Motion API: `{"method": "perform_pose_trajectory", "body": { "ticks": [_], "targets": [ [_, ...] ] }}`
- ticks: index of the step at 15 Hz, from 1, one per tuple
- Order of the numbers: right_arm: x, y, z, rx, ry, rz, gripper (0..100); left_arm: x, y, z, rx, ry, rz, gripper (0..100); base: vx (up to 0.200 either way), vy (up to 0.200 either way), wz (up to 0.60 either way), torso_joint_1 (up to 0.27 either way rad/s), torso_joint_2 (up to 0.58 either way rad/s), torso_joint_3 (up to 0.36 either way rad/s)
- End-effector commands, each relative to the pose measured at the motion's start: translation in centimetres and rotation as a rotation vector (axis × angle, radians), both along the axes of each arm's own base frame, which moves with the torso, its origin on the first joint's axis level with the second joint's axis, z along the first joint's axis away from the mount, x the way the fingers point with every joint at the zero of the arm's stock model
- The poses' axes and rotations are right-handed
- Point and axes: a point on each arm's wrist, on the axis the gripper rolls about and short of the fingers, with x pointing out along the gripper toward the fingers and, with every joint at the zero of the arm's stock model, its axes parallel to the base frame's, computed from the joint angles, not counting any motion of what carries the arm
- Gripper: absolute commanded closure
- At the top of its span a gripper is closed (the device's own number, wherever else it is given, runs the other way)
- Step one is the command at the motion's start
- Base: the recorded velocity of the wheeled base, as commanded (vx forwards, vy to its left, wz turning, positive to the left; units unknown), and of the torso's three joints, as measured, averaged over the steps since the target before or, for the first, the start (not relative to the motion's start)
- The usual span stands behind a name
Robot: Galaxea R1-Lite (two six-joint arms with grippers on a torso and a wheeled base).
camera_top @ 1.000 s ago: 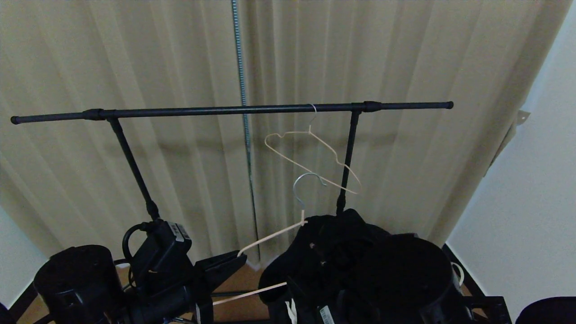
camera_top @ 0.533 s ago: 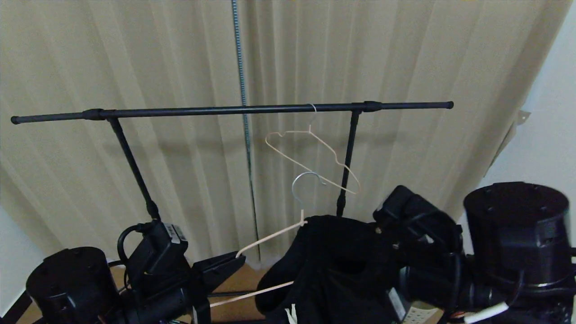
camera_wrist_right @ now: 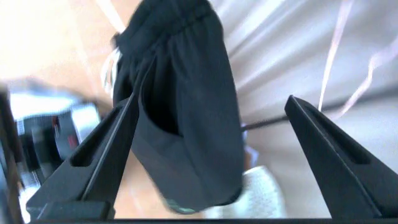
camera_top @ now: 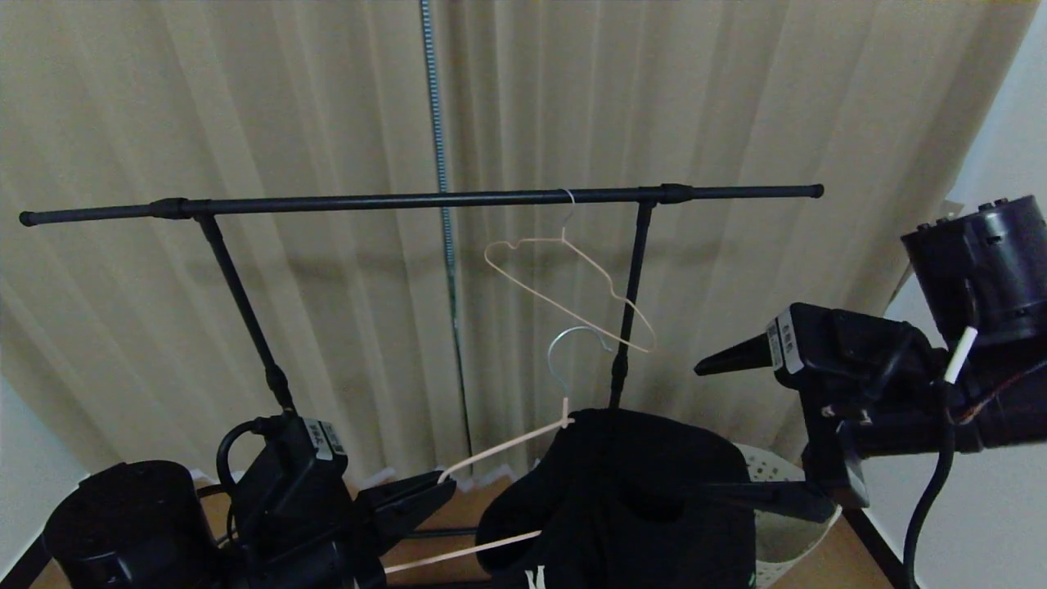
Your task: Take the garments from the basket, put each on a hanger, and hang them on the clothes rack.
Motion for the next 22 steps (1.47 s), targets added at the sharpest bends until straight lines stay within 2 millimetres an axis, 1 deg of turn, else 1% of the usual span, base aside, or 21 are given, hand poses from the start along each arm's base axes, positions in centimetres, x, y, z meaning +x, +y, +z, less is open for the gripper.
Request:
{"method": "perform_pose_trajectory", "body": {
  "ticks": [1, 2, 3, 5, 9, 12, 13, 18, 19, 22],
  "targets": [
    [3.9, -0.3, 0.0, -0.036, 0.063, 0.111, 0, -0.1, -0.1, 0.0, 0.0, -0.001, -0.004, 100, 0.0, 0.0, 0.0, 0.0, 0.0, 0.0],
    [4.5, 0.0, -0.3, -0.04, 0.124, 0.126, 0, -0.1, -0.1, 0.0, -0.002, -0.001, -0.004, 100, 0.0, 0.0, 0.0, 0.0, 0.0, 0.0],
    [5.9, 0.7, -1.3, -0.043, 0.175, 0.136, 0, -0.1, 0.0, 0.1, -0.002, -0.005, -0.003, 100, 0.0, 0.0, 0.0, 0.0, 0.0, 0.0],
    [6.6, 1.6, -2.1, -0.039, 0.202, 0.156, 0, -0.2, -0.2, 0.1, -0.002, -0.005, -0.012, 100, 0.0, 0.0, 0.0, 0.0, 0.0, 0.0],
    [7.0, 3.3, -3.8, -0.045, 0.267, 0.194, 0, -0.3, -0.2, 0.2, -0.006, -0.008, -0.012, 100, 0.0, 0.0, 0.0, 0.0, 0.0, 0.0],
    [6.6, 4.3, -4.2, -0.046, 0.281, 0.234, 0, -0.3, -0.1, 0.4, -0.013, -0.018, -0.01, 100, 0.0, 0.0, 0.0, 0.0, 0.0, 0.0],
    [6.6, 4.8, -4.7, -0.046, 0.303, 0.247, 0, -0.3, -0.1, 0.4, -0.013, -0.018, -0.01, 100, 0.0, 0.0, 0.0, 0.0, 0.0, 0.0],
    [6.7, 5.2, -5.4, -0.017, 0.352, 0.268, 0, -0.4, -0.1, 0.5, -0.014, -0.019, -0.012, 100, 0.0, 0.0, 0.0, 0.0, 0.0, 0.0],
    [6.6, 5.2, -5.4, -0.017, 0.352, 0.269, 100, -0.4, -0.1, 0.5, -0.014, -0.019, -0.012, 100, 0.0, 0.0, 0.0, 0.0, 0.0, 0.0],
    [6.6, 5.2, -5.1, -0.012, 0.347, 0.266, 100, -0.4, -0.1, 0.4, -0.013, -0.018, -0.012, 100, 0.0, 0.0, 0.0, 0.0, 0.0, 0.0]
  ]
}}
